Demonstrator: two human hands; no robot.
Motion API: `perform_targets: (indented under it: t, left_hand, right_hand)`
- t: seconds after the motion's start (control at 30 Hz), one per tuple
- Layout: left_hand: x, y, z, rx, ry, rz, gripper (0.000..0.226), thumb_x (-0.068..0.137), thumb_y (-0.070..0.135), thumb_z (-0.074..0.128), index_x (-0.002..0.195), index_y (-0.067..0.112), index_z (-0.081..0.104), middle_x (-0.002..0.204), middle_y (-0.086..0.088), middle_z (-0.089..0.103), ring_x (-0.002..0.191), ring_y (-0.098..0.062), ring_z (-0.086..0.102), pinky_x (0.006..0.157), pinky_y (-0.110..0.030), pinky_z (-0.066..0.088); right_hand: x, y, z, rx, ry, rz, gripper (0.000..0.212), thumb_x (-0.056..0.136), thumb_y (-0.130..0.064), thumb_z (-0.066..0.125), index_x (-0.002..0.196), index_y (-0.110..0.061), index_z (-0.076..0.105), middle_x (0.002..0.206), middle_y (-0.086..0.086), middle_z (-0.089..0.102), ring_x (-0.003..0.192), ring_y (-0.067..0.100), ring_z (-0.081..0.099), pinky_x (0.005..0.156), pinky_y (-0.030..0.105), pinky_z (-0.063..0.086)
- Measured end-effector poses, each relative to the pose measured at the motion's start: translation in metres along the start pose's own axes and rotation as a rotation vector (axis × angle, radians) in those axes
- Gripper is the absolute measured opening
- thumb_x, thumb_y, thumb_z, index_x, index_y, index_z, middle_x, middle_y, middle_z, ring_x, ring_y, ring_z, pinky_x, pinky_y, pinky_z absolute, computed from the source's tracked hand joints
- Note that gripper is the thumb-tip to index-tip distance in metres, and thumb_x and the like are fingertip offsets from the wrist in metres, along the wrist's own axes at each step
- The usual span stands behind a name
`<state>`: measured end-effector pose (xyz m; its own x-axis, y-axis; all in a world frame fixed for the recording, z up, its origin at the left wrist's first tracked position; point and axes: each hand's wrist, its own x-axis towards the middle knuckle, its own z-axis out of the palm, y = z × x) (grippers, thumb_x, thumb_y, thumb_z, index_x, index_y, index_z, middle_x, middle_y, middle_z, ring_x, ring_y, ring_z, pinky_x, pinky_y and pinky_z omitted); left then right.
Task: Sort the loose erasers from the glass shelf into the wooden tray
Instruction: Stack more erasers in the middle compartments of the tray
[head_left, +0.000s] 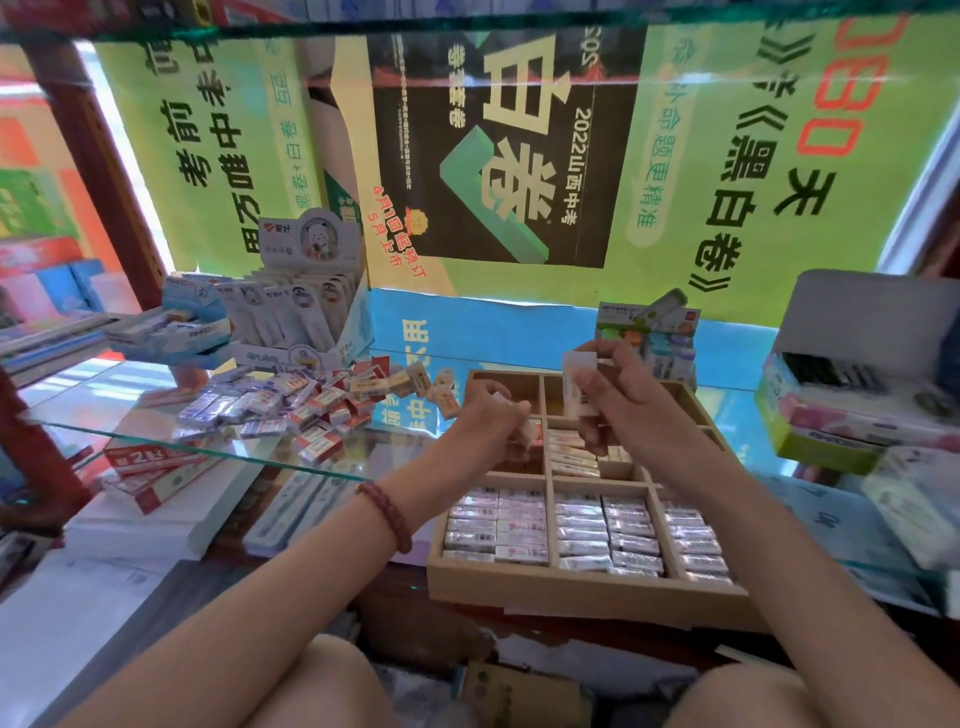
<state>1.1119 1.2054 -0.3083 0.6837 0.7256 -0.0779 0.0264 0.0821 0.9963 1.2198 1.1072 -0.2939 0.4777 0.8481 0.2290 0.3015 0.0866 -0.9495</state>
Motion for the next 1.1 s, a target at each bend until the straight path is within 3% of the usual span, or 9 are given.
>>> perform_targets:
  t: [0.07,0.17,0.27,0.4,0.53,0.67,0.83,0.97,1.1]
  left_hand:
    - [-0.002,-0.006,-0.003,0.021,-0.068,0.054,0.015,0.096,0.009,0.049,0.103,0.007,0.036,0.086,-0.011,0.048,0.067,-0.017,0.054,0.056,-0.024,0.051]
    - [0.001,-0.012,-0.008,0.069,-0.066,0.124,0.017,0.092,0.015,0.056,0.103,0.004,0.049,0.087,-0.009,0.055,0.069,-0.015,0.059,0.060,-0.023,0.054]
    - [0.002,-0.014,-0.012,0.026,-0.012,0.152,0.015,0.096,0.013,0.049,0.106,0.002,0.053,0.085,-0.010,0.058,0.070,-0.014,0.059,0.062,-0.024,0.054]
    - [0.001,-0.014,-0.015,-0.057,-0.023,0.141,0.021,0.101,0.015,0.039,0.103,0.006,0.057,0.087,-0.008,0.063,0.076,-0.014,0.062,0.065,-0.022,0.055]
    - [-0.005,-0.009,-0.010,-0.116,-0.062,0.140,0.030,0.100,0.026,0.038,0.102,0.003,0.058,0.092,-0.013,0.064,0.084,-0.021,0.065,0.072,-0.028,0.057]
    - [-0.009,-0.013,-0.005,0.100,-0.036,0.268,0.023,0.095,0.017,0.052,0.114,0.007,0.059,0.106,-0.017,0.064,0.098,-0.029,0.065,0.085,-0.037,0.056]
    - [-0.009,-0.009,-0.001,0.138,0.035,0.406,0.012,0.089,0.010,0.061,0.098,0.016,0.064,0.088,-0.008,0.064,0.083,-0.021,0.064,0.076,-0.032,0.057]
    - [-0.006,-0.009,0.006,0.173,0.065,0.472,0.015,0.075,0.028,0.072,0.089,0.028,0.069,0.090,-0.009,0.068,0.086,-0.026,0.066,0.081,-0.048,0.055]
    - [-0.002,-0.011,0.022,0.229,0.028,0.525,0.019,0.069,0.036,0.074,0.086,0.041,0.068,0.095,-0.005,0.067,0.088,-0.023,0.064,0.083,-0.046,0.054]
  right_hand:
    - [-0.001,0.000,-0.002,-0.022,-0.042,-0.064,0.018,0.098,-0.009,0.045,0.107,-0.025,0.046,0.074,0.004,0.049,0.047,0.009,0.045,0.045,0.022,0.041]
    - [-0.003,0.000,-0.001,-0.084,-0.113,-0.092,0.029,0.095,-0.003,0.051,0.115,-0.024,0.051,0.081,0.002,0.051,0.050,0.006,0.046,0.049,0.019,0.043]
    - [-0.003,0.001,0.001,-0.058,-0.141,-0.062,0.033,0.091,-0.002,0.057,0.116,-0.023,0.051,0.087,0.004,0.057,0.051,0.007,0.047,0.050,0.021,0.043]
    - [0.001,0.002,0.004,-0.120,-0.142,-0.053,0.025,0.087,-0.010,0.066,0.103,-0.026,0.055,0.092,0.006,0.064,0.056,0.012,0.051,0.055,0.025,0.046]
    - [0.003,0.005,0.005,-0.212,-0.072,-0.068,0.020,0.084,-0.016,0.070,0.097,-0.023,0.057,0.092,0.006,0.063,0.057,0.016,0.054,0.058,0.027,0.049]
    - [0.003,0.006,0.004,-0.261,-0.066,-0.075,0.022,0.082,-0.017,0.072,0.094,-0.024,0.056,0.090,0.002,0.058,0.057,0.014,0.055,0.055,0.025,0.050]
    - [0.002,0.006,-0.001,-0.236,-0.074,-0.040,0.024,0.083,-0.022,0.072,0.102,-0.023,0.057,0.101,0.003,0.063,0.072,0.019,0.067,0.066,0.031,0.059]
    - [-0.001,0.004,-0.015,-0.281,-0.059,-0.056,0.027,0.081,-0.017,0.073,0.105,-0.018,0.061,0.088,-0.008,0.066,0.061,-0.003,0.062,0.061,0.015,0.053]
    - [-0.005,0.010,-0.035,-0.353,-0.107,-0.025,0.018,0.082,-0.021,0.072,0.098,-0.024,0.065,0.074,-0.012,0.065,0.060,-0.004,0.059,0.059,0.014,0.048]
